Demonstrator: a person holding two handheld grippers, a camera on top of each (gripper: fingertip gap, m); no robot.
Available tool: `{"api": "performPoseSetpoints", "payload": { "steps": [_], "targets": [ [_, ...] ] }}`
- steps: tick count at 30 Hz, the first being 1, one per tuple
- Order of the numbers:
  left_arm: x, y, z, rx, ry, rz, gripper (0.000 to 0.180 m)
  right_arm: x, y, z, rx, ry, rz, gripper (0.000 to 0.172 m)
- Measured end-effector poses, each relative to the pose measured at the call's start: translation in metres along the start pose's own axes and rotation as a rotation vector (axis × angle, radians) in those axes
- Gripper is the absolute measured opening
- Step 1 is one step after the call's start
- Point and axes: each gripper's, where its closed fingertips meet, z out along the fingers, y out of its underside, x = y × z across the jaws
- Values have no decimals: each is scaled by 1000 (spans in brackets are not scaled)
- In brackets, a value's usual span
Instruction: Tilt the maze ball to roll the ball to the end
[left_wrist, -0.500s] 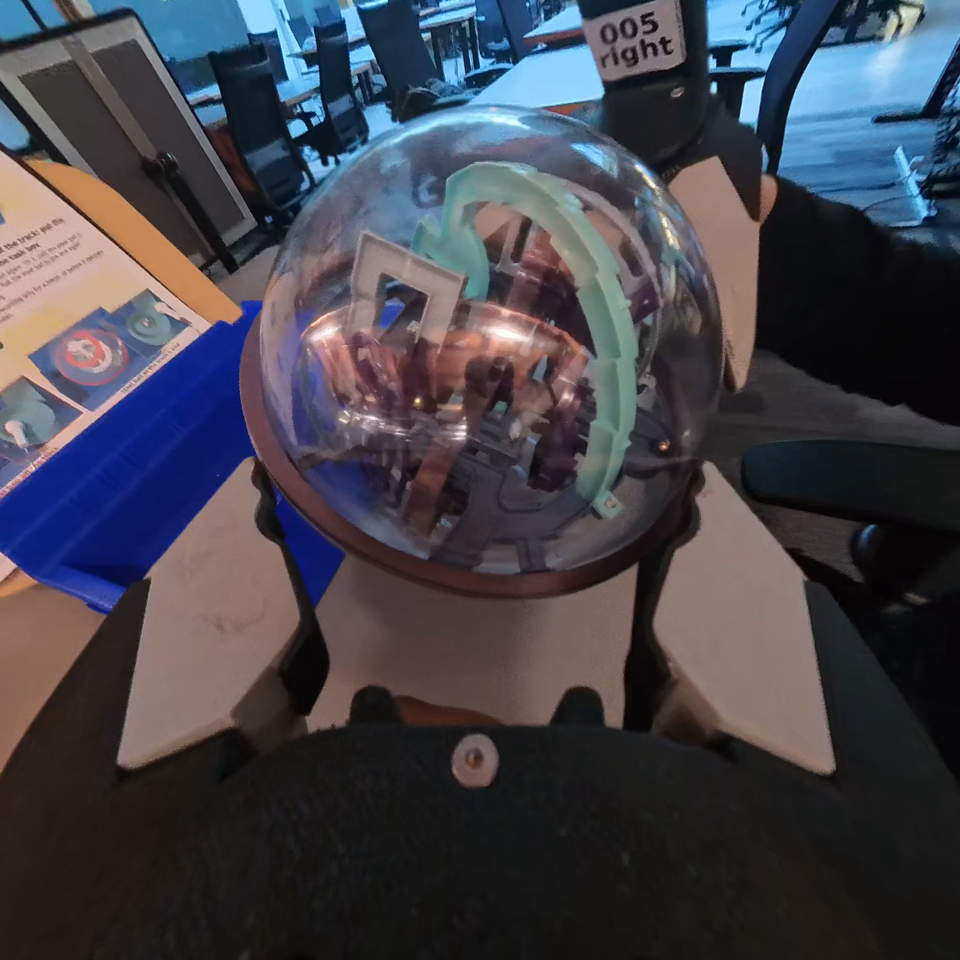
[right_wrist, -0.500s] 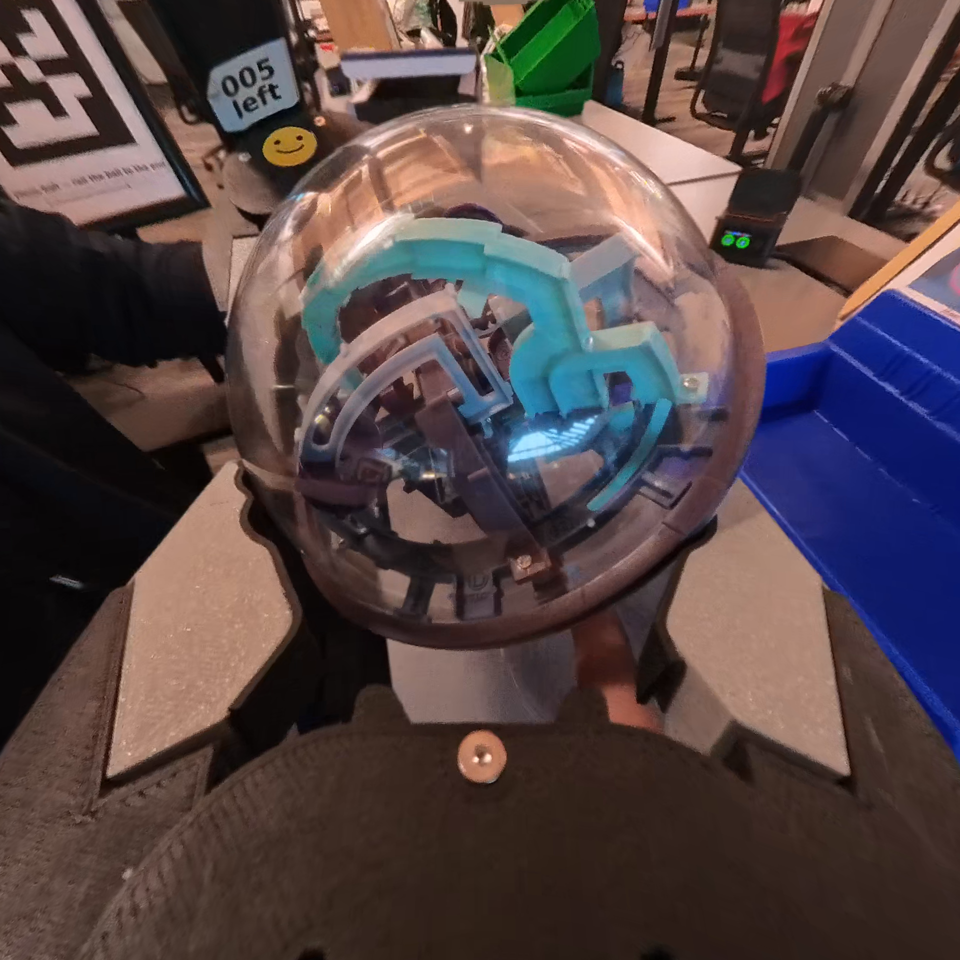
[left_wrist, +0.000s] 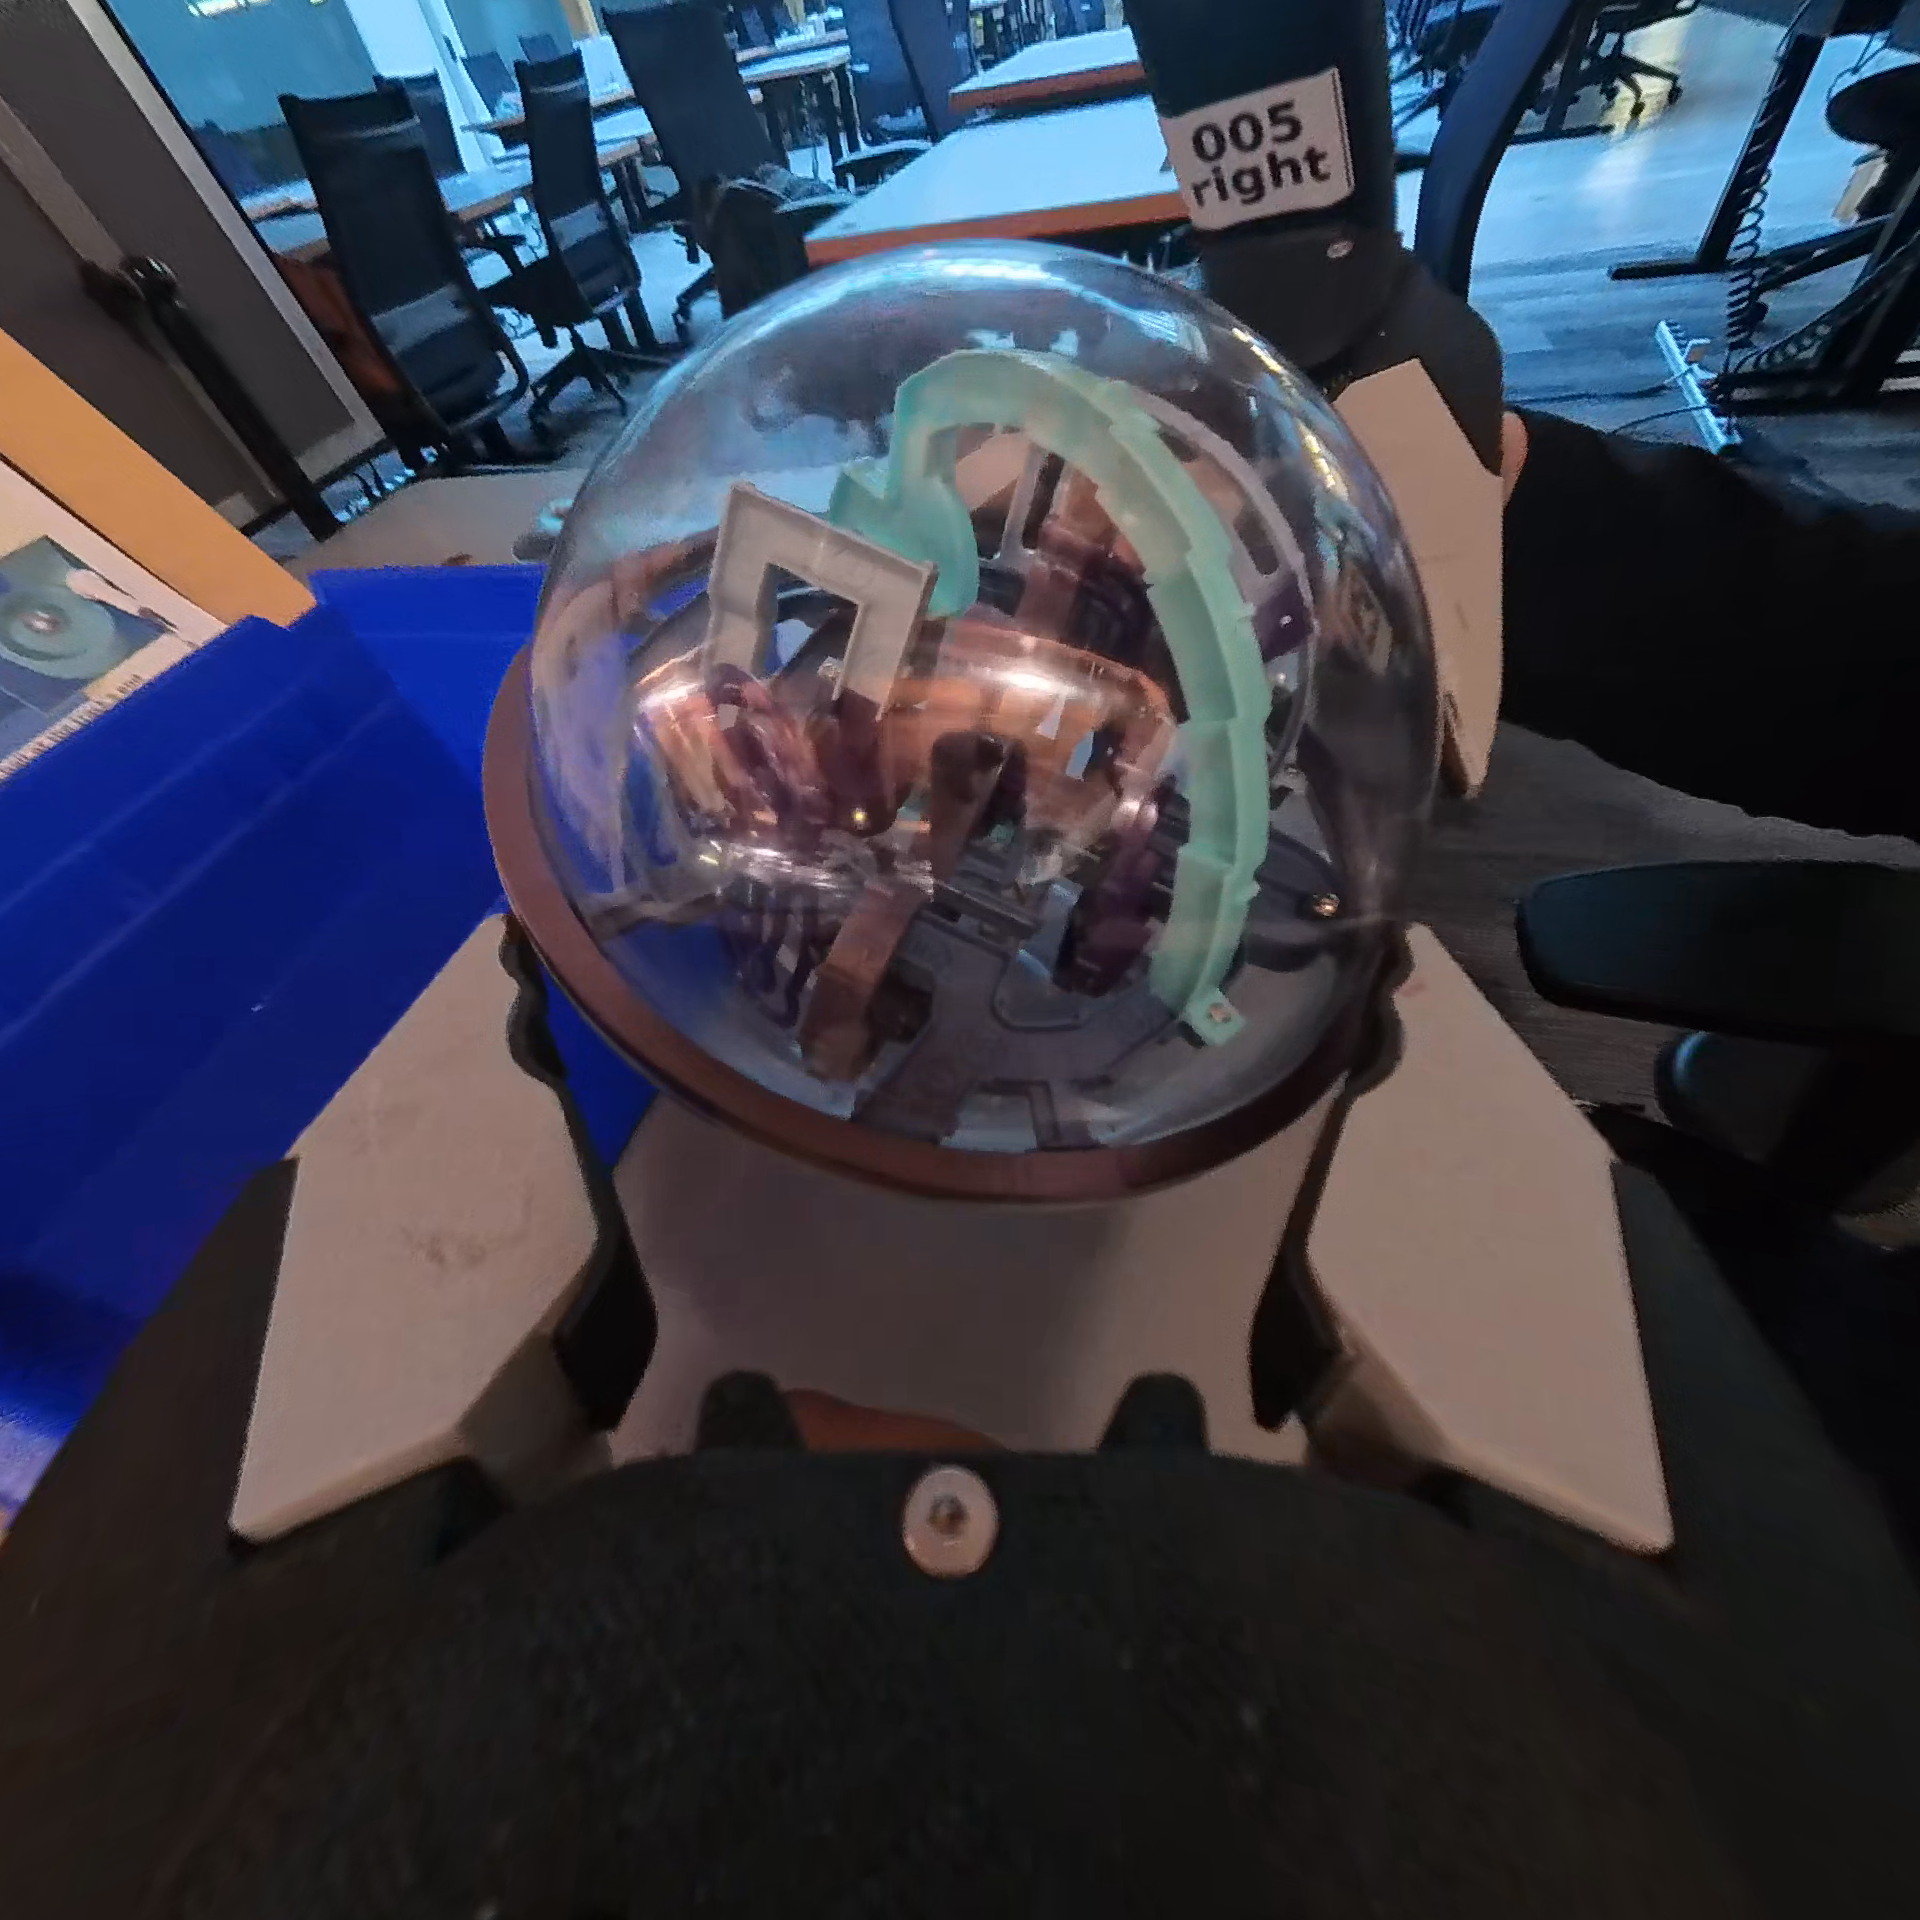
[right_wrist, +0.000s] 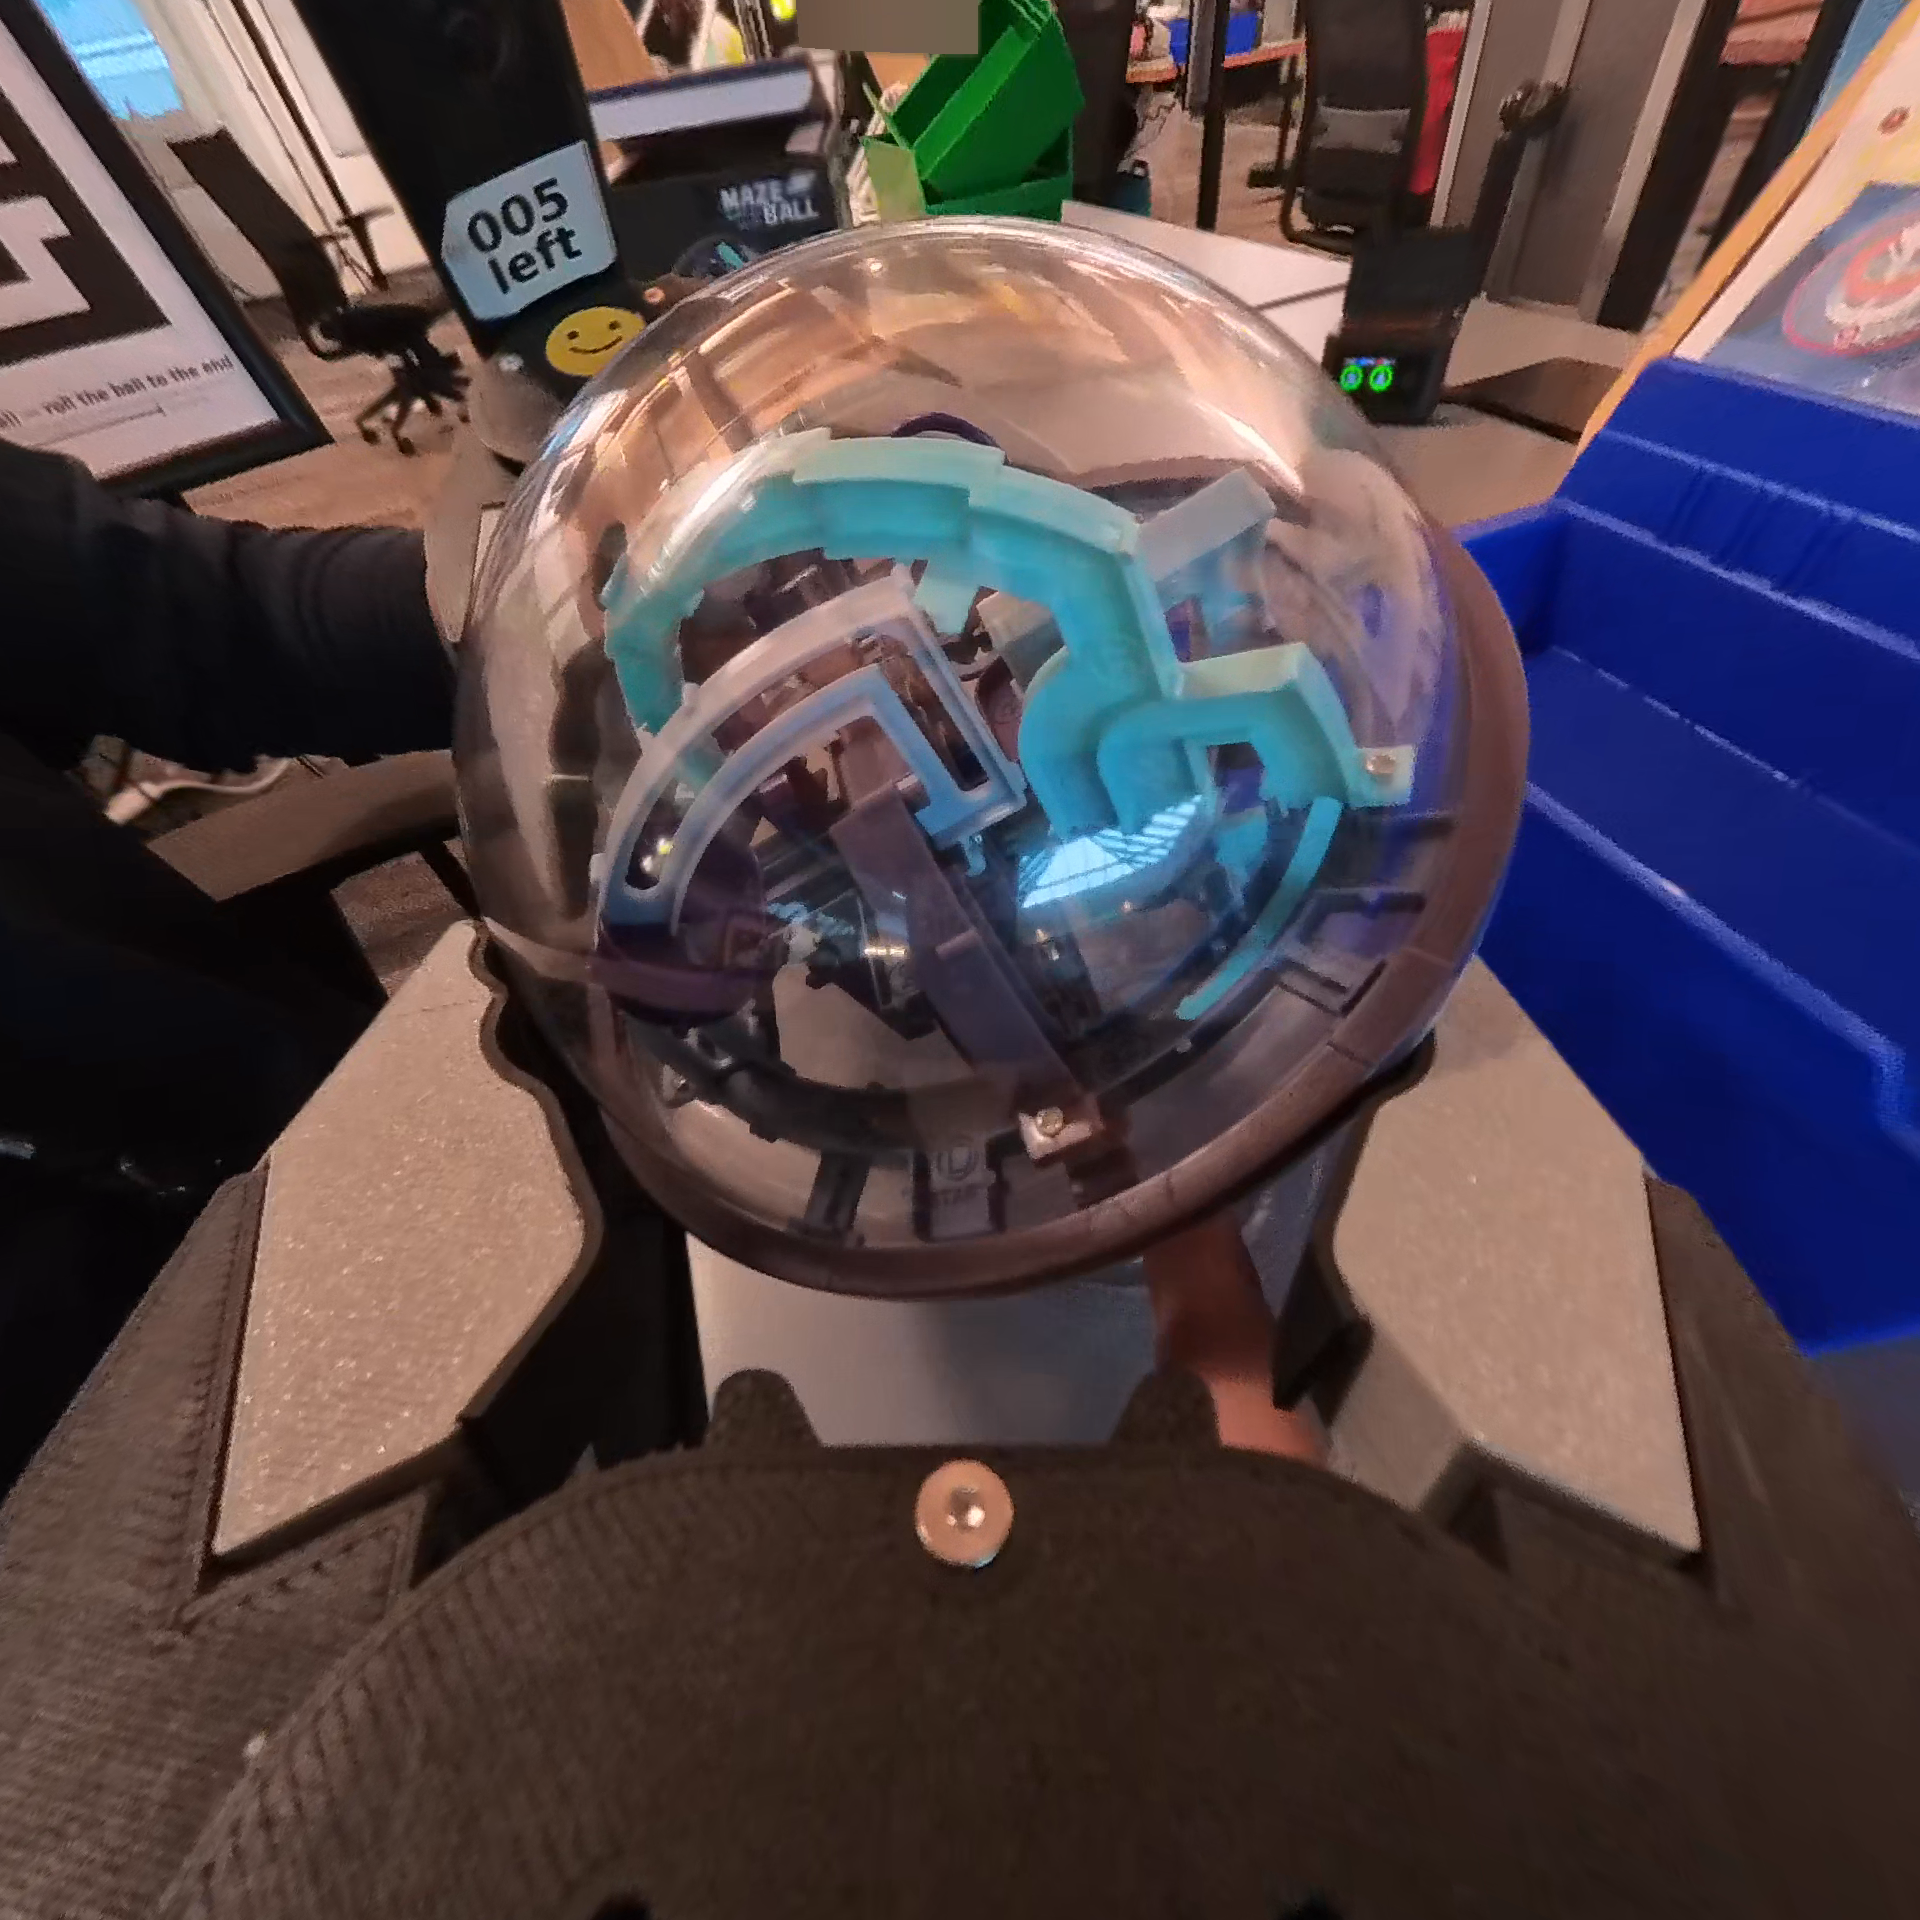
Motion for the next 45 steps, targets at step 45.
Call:
{"api": "performPoseSetpoints", "payload": {
  "steps": [45],
  "targets": [
    [77, 26, -76, 46, 4, -174, 151, -107, 19, 37, 22, -102, 188, 157]
  ]
}}
